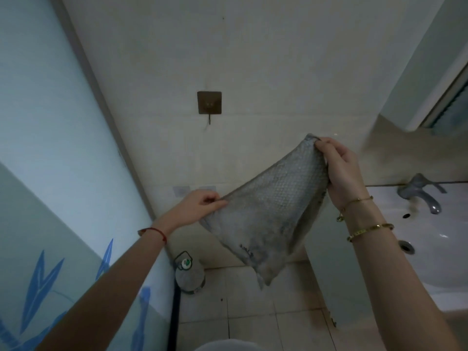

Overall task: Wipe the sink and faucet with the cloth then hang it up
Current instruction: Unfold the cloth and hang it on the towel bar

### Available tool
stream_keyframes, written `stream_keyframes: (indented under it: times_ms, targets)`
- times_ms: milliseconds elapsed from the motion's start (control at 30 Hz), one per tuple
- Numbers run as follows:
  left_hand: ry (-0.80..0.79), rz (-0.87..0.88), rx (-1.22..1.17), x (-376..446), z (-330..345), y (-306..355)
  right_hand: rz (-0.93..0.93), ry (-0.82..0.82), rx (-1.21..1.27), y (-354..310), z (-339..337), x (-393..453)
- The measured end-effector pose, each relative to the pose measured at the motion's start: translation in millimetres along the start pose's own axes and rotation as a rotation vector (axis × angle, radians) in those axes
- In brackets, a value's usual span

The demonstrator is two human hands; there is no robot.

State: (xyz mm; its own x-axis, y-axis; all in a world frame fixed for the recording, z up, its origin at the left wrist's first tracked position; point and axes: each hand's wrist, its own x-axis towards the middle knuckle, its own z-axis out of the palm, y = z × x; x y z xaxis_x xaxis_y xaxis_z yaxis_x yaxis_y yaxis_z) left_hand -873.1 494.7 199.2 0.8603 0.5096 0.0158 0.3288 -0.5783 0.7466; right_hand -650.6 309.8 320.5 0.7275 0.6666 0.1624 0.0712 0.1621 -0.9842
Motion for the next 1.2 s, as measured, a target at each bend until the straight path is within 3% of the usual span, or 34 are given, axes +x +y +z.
stream_keyframes:
  times_ms: [200, 367, 700, 800, 1000, 1200]
  targets:
    - [0.143, 0.076, 0.040, 0.6, -102.1, 20.5, -0.083, -0.013, 0.002, -20.5, 14.2, 32.6]
    - [0.214, 0.149, 0.158, 4.3, -193.5, 67.5, -0.317, -0.087, -0.039, -62.5, 21.0, 61.1]
    - [0.950, 0.320, 0.456, 16.2, -315.6, 191.5, -0.658, -0.025, -0.057, -187.3, 31.1, 119.6]
    - [1.091, 0.365, 0.471, 29.3, -351.2, 226.1, -0.714, 0.012, -0.085, -230.1, 33.7, 136.6]
    - [0.996, 0.376, 0.213, 40.7, -420.9, 303.2, -0.804, 0.140, -0.133, -324.3, 36.6, 163.3]
    - [0.937, 0.522, -0.121, 61.9, -469.4, 370.3, -0.759, 0.113, -0.026, -414.7, 42.9, 185.8]
